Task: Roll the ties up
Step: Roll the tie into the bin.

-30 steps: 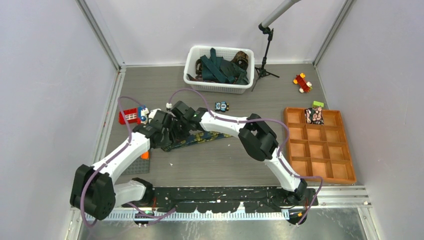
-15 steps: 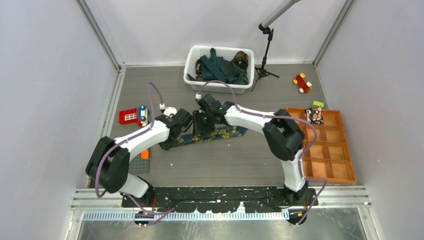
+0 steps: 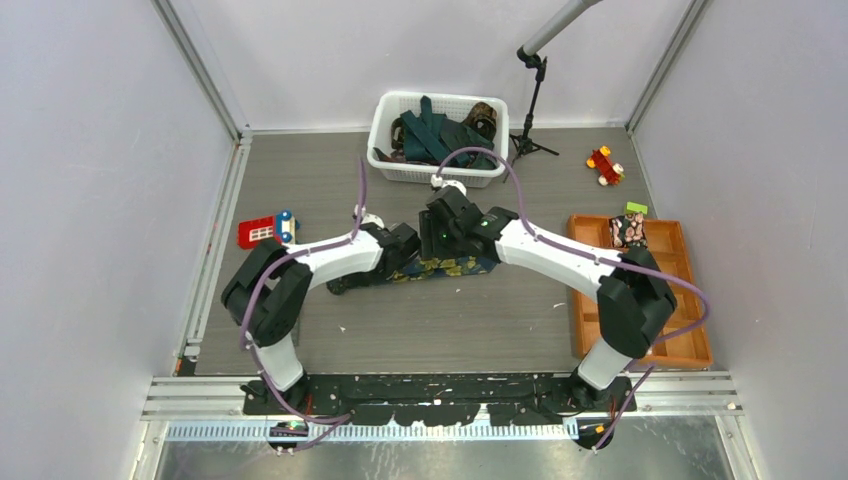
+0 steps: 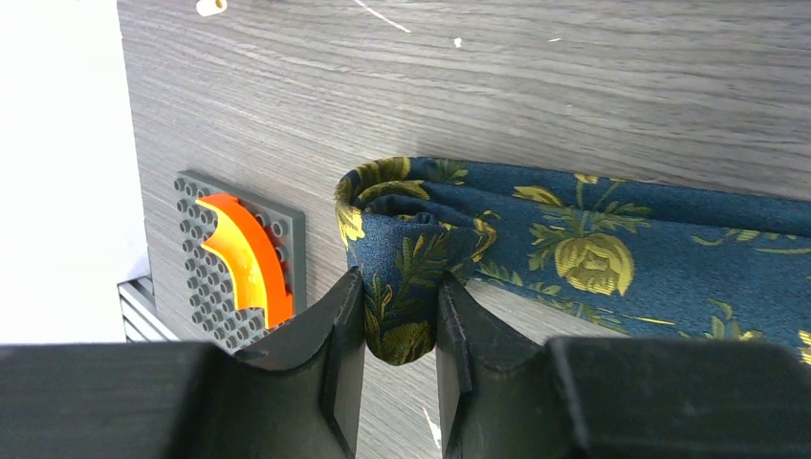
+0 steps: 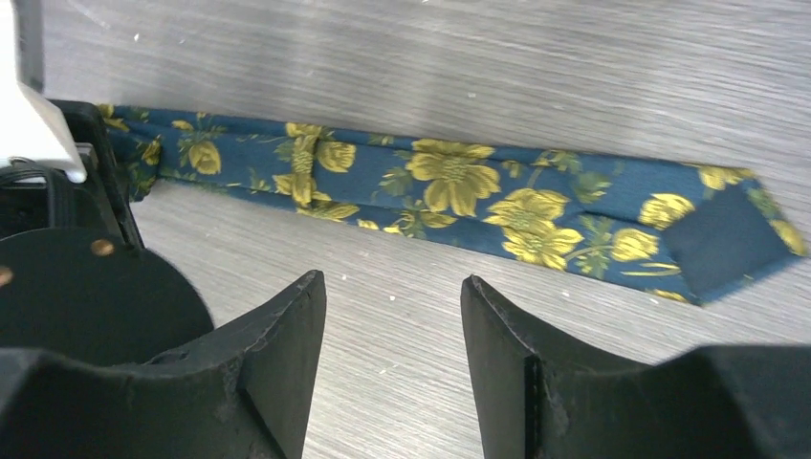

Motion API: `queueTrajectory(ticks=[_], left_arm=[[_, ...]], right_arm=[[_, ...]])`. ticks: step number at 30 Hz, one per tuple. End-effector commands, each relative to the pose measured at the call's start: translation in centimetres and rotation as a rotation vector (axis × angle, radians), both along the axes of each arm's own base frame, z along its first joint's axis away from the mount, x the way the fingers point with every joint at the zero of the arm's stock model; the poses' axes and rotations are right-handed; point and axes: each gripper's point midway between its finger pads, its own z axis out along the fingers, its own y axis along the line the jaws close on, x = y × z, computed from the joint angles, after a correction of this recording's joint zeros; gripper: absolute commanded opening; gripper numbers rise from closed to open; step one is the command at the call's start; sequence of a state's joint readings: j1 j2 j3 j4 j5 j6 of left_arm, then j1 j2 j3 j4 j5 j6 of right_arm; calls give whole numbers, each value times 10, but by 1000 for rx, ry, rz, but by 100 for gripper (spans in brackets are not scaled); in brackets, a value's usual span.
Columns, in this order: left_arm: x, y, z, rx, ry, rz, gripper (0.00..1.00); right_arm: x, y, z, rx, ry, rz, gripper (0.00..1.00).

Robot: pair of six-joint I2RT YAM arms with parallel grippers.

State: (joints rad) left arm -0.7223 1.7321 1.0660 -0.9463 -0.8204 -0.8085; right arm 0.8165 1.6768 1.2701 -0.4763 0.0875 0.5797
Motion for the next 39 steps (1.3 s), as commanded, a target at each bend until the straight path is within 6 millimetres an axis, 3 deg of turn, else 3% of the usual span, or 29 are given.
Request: queueTrajectory(ticks=[1,5,10,15,24,39], left_arm=[[13,-19,-4,-36,-44,1,26],[16,-32,-14,-73,-28,-20,27],[18,-43,-25,-116,-4,-43,32],[21,-52,-32,-142,12,-64,40],[22,-67,-36,-211,35,-79,52],[19,-96,-1,-427,-2,-91,61]], right_arm=[[16,-40,33,-30,-135,-190,60],[19,-71,37,-64,-200,-289,61],[25,-91,32,-119,-296,-313,63],[26,-97,36,-112,-335,-335,63],[26,-89,35,-86,-307,-327,62],[33,-57,51,37,-281,-294,61]])
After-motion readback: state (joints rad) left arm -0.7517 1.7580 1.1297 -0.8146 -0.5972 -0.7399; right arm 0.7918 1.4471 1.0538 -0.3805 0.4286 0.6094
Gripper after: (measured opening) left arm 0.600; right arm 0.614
